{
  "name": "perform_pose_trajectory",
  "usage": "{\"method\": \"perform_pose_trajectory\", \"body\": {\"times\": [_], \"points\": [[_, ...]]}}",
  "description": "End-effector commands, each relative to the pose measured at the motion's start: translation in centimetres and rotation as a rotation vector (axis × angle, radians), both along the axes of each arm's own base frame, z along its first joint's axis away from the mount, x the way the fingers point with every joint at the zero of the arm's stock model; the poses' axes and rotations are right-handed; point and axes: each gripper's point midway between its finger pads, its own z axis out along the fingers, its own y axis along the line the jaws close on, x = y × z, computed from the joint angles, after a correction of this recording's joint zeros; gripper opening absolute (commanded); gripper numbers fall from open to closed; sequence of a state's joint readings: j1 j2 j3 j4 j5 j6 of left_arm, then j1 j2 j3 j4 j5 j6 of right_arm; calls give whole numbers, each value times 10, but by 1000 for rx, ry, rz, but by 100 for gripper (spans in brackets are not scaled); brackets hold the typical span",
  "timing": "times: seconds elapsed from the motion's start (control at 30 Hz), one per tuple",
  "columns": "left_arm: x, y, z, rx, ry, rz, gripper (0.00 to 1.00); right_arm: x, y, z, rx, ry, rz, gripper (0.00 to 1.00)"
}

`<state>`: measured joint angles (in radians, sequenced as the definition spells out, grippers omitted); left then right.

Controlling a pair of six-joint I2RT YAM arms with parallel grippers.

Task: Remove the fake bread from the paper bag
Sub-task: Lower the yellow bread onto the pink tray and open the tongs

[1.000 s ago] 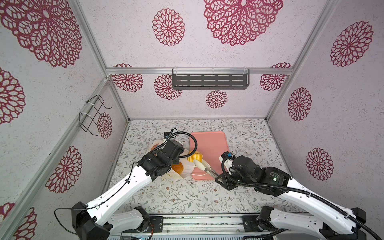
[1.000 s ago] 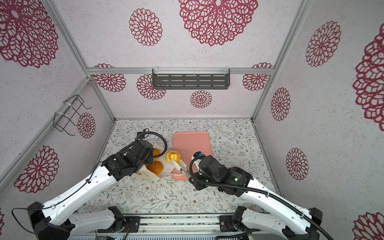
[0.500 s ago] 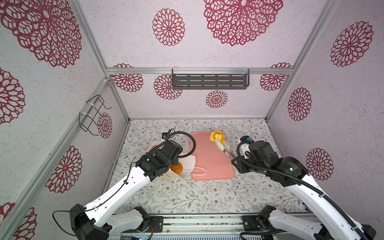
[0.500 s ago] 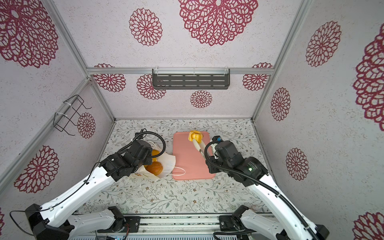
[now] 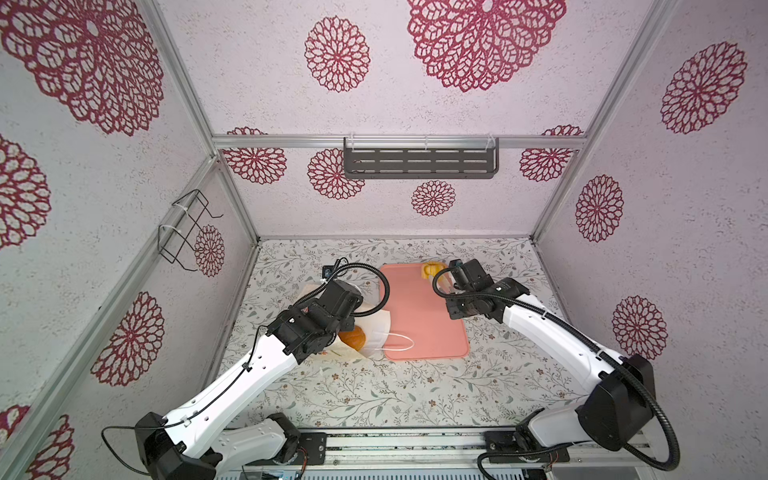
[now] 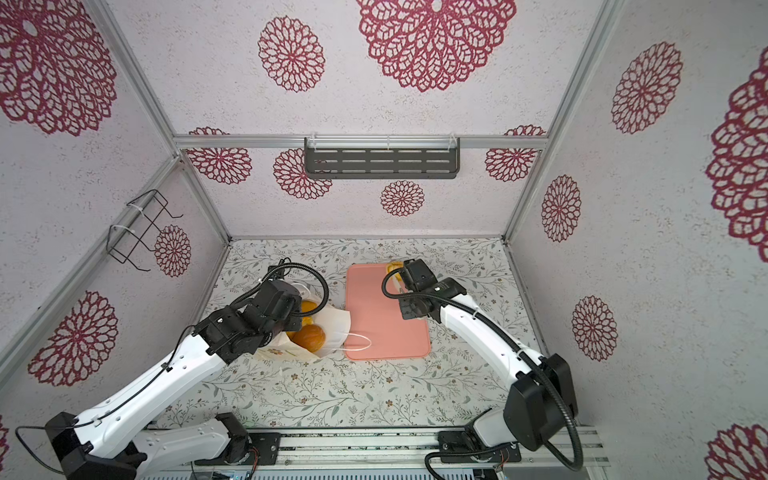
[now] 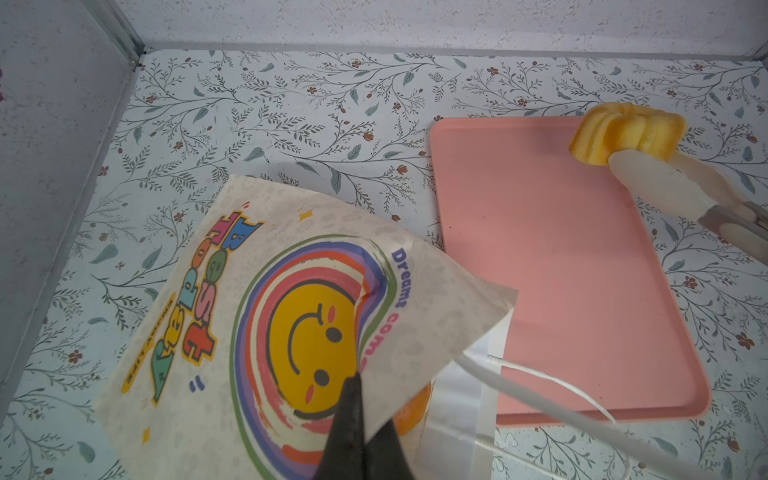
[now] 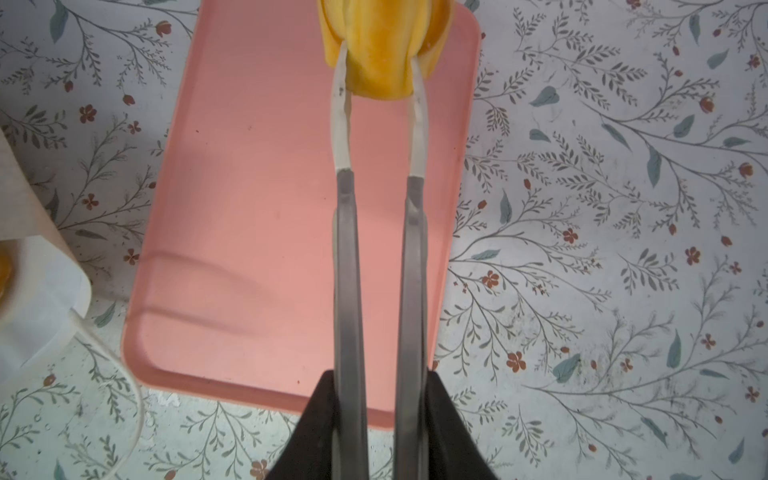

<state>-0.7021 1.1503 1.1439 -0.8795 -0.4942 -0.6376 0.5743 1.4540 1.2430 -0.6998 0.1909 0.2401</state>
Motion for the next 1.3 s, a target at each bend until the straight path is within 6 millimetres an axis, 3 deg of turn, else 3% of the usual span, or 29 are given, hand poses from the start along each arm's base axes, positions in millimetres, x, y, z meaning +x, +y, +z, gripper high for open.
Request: {"method": "perform_pose_trajectory", "body": {"times": [0.0, 0.17, 0.4, 0.8, 1.07, 1.27], "points": [[2, -3, 11, -32, -20, -22, 0, 33, 9, 16, -3, -141, 19, 0], [2, -9, 11, -52, -16, -47, 0, 45, 9, -4, -65, -149, 30, 0], [1, -7, 13, -48, -22, -44, 0, 36, 11, -22, -50, -95, 46, 1], [1, -7, 9, -44, -16, -44, 0, 10, 7, -47, -67, 76, 51, 24], [0, -8, 3, -47, -3, -46, 0, -1, 3, -50, -80, 133, 57, 55], [0, -7, 2, -39, 0, -49, 0, -8, -2, -50, -95, 151, 46, 57]]}}
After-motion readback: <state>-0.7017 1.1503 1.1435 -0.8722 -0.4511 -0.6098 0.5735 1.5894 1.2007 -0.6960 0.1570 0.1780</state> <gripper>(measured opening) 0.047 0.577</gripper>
